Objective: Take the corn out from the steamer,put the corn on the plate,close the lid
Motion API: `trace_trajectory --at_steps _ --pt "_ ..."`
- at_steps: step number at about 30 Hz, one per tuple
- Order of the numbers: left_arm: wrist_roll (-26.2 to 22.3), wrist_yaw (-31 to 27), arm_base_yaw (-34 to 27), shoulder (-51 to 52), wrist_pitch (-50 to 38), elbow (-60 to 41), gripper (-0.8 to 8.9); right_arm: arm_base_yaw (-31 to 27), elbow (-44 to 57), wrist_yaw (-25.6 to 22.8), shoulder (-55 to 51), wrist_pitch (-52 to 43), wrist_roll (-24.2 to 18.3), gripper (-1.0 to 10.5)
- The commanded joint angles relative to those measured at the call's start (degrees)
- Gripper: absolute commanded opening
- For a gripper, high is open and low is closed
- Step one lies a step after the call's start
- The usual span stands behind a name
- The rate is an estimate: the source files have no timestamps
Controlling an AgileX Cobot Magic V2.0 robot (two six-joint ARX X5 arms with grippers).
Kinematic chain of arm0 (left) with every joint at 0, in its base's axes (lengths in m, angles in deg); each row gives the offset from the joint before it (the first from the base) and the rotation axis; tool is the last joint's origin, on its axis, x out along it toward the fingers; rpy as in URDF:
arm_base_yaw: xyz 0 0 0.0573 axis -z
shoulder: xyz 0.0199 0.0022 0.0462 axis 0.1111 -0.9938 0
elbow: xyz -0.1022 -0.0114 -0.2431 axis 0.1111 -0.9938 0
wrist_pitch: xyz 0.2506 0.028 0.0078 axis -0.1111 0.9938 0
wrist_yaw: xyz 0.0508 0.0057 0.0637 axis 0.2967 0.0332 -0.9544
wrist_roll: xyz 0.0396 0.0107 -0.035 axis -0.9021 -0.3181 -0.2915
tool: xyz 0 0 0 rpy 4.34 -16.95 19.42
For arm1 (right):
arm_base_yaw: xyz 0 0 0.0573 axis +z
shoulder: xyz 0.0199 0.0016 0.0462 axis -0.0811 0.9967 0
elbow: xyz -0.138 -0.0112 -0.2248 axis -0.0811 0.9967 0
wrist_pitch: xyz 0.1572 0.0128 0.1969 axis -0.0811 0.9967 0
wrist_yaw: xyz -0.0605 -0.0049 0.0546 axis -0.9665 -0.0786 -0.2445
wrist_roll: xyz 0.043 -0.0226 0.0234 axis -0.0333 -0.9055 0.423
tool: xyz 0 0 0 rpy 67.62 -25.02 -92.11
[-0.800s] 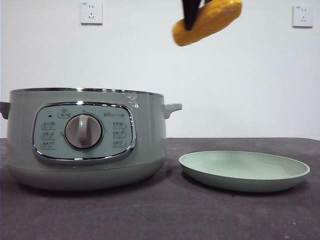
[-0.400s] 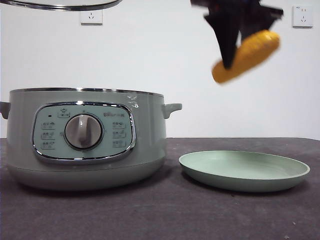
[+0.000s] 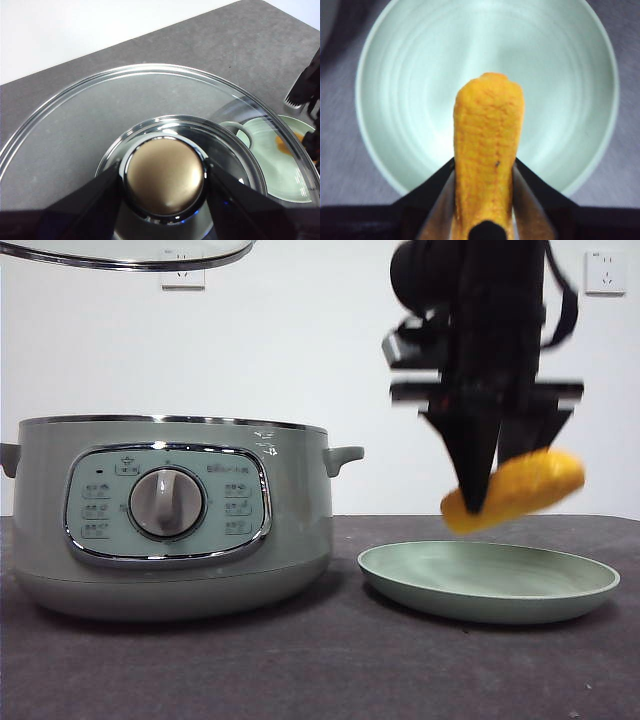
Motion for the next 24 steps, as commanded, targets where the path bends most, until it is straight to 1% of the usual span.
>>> trace_trajectory --at_steps 1,6,9,10,11,14,15,17,24 --pt "0.46 0.22 0.2 0.55 -3.28 0.5 -0.09 0.09 4.72 -0.04 0.42 -7.23 1.51 -0.1" --pt "0.44 0.22 0.2 0.55 -3.28 0.5 -0.09 0.07 11.41 -0.04 0.42 -17.11 2.05 -0.1" --pt "0.44 0.24 0.2 0.55 -3.3 0.5 -0.09 0.07 13.7 -0.07 0.44 -19.69 2.1 0.1" --pt "0.44 0.22 0.2 0.55 -3.3 0.5 -0.09 0.07 14.14 -0.04 0.42 -20.09 2.1 0.4" --pt "0.44 0.24 0.2 0.55 -3.3 0.5 -0.09 0.07 14.34 -0.09 0.42 -20.13 2.12 1.0" --pt "0.44 0.22 0.2 0.55 -3.3 0.5 -0.09 0.07 14.38 -0.26 0.42 -20.15 2.43 3.4" --pt "0.44 0.22 0.2 0.55 -3.3 0.5 -0.09 0.09 14.38 -0.26 0.42 -20.46 2.64 3.9" --pt "0.44 0.24 0.2 0.55 -3.3 0.5 -0.09 0.09 14.38 -0.26 0.42 -20.92 2.75 4.1" --pt "0.44 0.24 0.2 0.15 -3.61 0.5 -0.09 0.09 14.38 -0.24 -3.61 -20.17 3.1 4.1"
